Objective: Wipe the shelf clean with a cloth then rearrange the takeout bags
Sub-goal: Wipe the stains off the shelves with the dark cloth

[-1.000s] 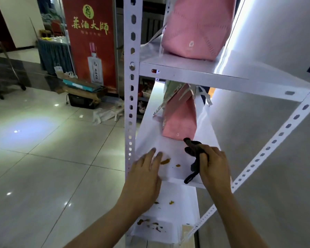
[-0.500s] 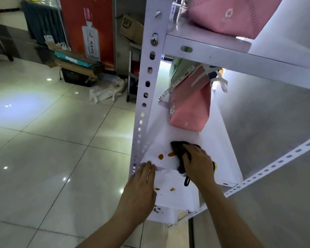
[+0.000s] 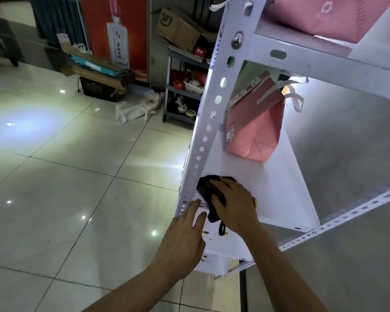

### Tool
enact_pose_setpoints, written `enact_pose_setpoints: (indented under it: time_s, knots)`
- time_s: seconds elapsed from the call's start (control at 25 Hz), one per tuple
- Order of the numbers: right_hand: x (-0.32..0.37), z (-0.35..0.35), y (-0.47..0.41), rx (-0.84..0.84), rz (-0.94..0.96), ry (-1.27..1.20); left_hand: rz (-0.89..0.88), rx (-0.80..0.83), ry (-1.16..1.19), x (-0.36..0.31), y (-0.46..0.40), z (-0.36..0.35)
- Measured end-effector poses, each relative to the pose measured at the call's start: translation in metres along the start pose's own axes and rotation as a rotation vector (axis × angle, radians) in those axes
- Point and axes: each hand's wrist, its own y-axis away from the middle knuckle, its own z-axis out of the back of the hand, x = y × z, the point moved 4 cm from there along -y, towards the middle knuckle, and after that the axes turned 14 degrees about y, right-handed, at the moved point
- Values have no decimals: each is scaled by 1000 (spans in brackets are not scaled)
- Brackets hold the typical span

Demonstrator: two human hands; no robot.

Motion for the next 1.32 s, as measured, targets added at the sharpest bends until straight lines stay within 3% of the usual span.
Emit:
enact_pose_setpoints:
  time_s: [0.16, 0.4, 0.72, 0.92, 1.08, 1.2, 1.32]
  knots:
    - [-2, -12, -34, 78, -35, 109, -51, -9, -25, 7, 0, -2]
    - [13, -17, -14, -94, -125, 128, -28, -5, 6, 8, -4, 4]
    - [-4, -23, -47, -127, -257, 170, 21, 42, 6, 11, -5, 5]
    - [11, -21, -6, -139, -220, 182, 40, 60, -18, 12, -6, 3]
    - [1, -23, -28, -191, -219, 195, 72, 61, -93, 4, -6, 1]
    - [-8, -27, -50, -138, -228, 154, 102, 59, -129, -1, -6, 0]
    - [-3, -27, -27, -148, -263, 140, 129, 51, -175, -4, -7, -3]
